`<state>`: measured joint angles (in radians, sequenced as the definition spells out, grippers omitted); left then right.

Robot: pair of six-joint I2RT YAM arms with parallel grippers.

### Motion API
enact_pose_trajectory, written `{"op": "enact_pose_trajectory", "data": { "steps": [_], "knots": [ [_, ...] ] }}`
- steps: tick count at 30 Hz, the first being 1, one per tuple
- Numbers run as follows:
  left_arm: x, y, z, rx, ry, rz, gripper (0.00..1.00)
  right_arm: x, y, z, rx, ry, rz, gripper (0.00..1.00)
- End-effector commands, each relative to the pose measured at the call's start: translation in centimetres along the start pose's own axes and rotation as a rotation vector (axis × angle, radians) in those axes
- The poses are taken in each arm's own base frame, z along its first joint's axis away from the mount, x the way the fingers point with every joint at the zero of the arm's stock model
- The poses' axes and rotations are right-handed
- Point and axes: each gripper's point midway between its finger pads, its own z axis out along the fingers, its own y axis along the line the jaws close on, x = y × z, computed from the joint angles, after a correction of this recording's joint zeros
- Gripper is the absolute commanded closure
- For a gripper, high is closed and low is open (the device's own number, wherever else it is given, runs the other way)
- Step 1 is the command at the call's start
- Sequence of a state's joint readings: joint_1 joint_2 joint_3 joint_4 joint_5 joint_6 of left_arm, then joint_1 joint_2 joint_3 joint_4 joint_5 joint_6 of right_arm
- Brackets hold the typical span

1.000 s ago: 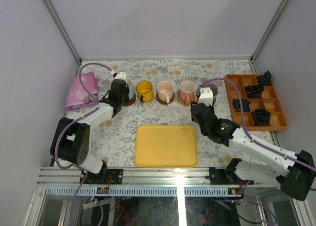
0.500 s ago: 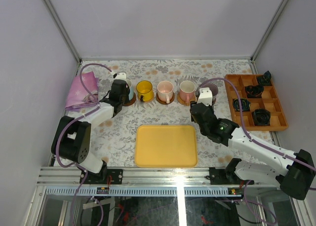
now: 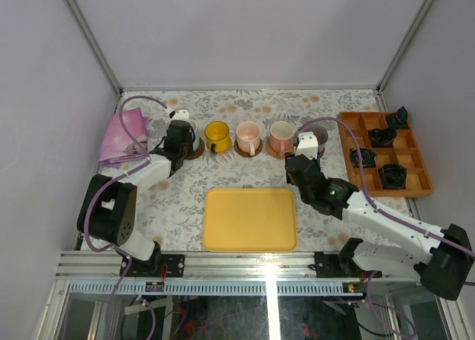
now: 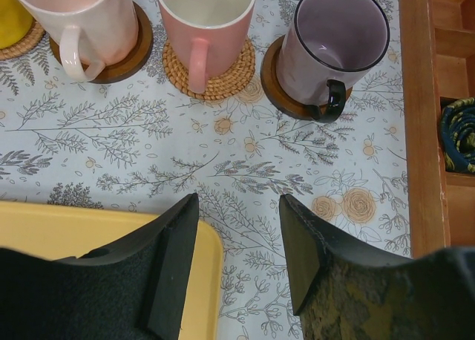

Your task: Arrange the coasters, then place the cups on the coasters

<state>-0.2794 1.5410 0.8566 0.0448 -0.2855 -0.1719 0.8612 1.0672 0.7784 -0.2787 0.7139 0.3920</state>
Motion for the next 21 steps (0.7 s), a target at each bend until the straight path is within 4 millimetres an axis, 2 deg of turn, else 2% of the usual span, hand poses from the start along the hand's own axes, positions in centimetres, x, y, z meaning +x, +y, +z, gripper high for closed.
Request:
{"op": "enact_pose_trajectory", "data": {
  "steps": [1,8,15,17,19,21],
  "knots": [
    [-2.5,0.4,0.0,-0.026,-0.091,-0.046,1.00,-1.9,0.3,0.0,-0.007,-0.043,0.047,0.45],
    [-1.6,0.5,0.1,-0.030,-0.073,-0.049,1.00,-1.8,0.5,0.0,-0.014,-0.036,0.044,0.45],
    [-0.9,0.2,0.1,-0.010,-0.051,-0.052,0.96,-1.8,0.5,-0.1,-0.020,-0.038,0.049,0.45],
    [-0.6,0.2,0.1,-0.007,-0.044,-0.053,0.92,-1.8,0.6,-0.1,-0.024,-0.036,0.050,0.45],
    [-0.4,0.2,0.1,-0.005,-0.039,-0.056,0.80,-1.7,0.6,-0.1,-0.027,-0.032,0.048,0.45],
    [-0.2,0.2,0.0,-0.004,-0.035,-0.058,0.57,-1.6,0.7,-0.1,-0.030,-0.029,0.049,0.45]
  ]
}}
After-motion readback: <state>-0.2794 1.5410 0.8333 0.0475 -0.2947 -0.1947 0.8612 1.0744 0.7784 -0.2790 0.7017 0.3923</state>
